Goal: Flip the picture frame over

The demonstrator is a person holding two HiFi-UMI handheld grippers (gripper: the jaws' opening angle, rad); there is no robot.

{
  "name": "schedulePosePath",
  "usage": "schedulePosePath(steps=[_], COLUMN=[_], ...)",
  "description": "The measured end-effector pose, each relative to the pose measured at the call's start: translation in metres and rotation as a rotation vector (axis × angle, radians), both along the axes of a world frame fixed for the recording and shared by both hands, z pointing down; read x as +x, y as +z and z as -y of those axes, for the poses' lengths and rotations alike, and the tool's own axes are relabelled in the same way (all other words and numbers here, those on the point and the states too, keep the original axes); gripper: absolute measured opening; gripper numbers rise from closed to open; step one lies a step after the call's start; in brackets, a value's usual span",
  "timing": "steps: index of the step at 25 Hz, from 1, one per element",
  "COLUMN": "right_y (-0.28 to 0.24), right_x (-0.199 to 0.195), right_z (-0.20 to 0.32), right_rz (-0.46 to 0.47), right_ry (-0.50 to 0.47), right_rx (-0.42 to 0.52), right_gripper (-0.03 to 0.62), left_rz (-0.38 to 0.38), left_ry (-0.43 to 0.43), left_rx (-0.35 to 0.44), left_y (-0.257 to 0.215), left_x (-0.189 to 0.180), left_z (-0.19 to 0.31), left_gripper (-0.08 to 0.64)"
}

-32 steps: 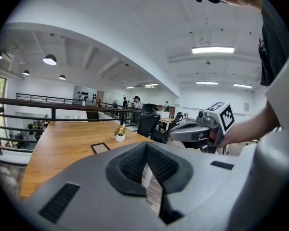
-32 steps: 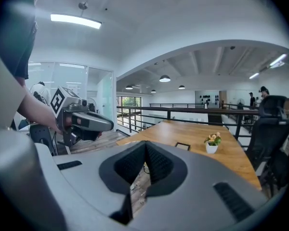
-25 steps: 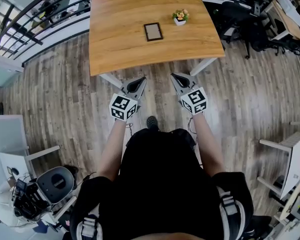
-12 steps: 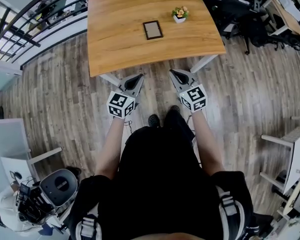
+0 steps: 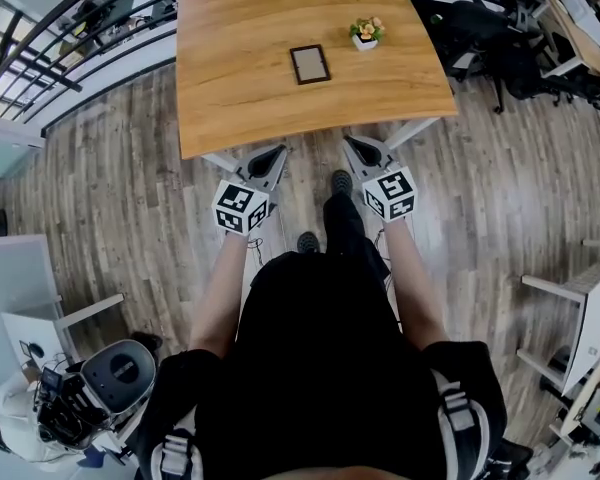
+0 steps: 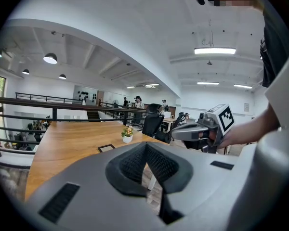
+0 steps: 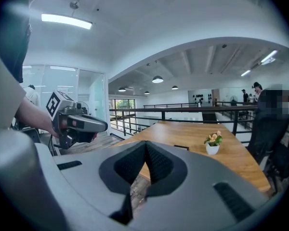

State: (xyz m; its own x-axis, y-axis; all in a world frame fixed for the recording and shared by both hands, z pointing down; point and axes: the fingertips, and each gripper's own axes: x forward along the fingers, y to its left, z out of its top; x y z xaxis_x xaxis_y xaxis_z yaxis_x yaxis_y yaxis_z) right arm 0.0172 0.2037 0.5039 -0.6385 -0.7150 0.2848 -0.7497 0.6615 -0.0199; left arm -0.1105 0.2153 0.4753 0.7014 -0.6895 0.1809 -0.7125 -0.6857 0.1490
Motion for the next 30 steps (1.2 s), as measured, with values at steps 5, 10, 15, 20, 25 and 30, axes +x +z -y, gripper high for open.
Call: schedulePosePath(steps=[5, 10, 15, 20, 25, 30], right_y=[0.004, 0.007, 0.01, 0.019, 0.03, 0.037], right_x=[0.003, 0.006, 0.014, 0.026, 0.033, 0.04], right_z=[0.02, 0.057, 0.086, 0.108, 0.132, 0.162], right_rz=[-0.004, -0.006, -0.008, -0.01, -0.018, -0.021], right_ry=[-0.018, -0.027, -0.028, -0.03, -0.055, -0.096], right_rx=[-0.012, -0.026, -0.04, -0.072, -0.103, -0.126], right_gripper=[0.006, 0.006, 0.006, 0.006, 0.006, 0.006], left_rz=[-0.001, -0.007, -0.013, -0.012, -0.013, -0.005], left_ry=[-0.011, -0.026, -0.021, -0.022, -0.047, -0.077], left_rx=[-0.013, -0.033, -0.048, -0.075, -0.104, -0.125], left_y=[0.004, 0.009, 0.013, 0.022, 0.031, 0.036], left_x=[0.005, 0.007, 0.02, 0.032, 0.039, 0.049], left_z=[0.019, 0.054, 0.083, 0.107, 0.133, 0.157], left_gripper=[0.02, 0.02, 0.02, 0.02, 0.02, 0.02])
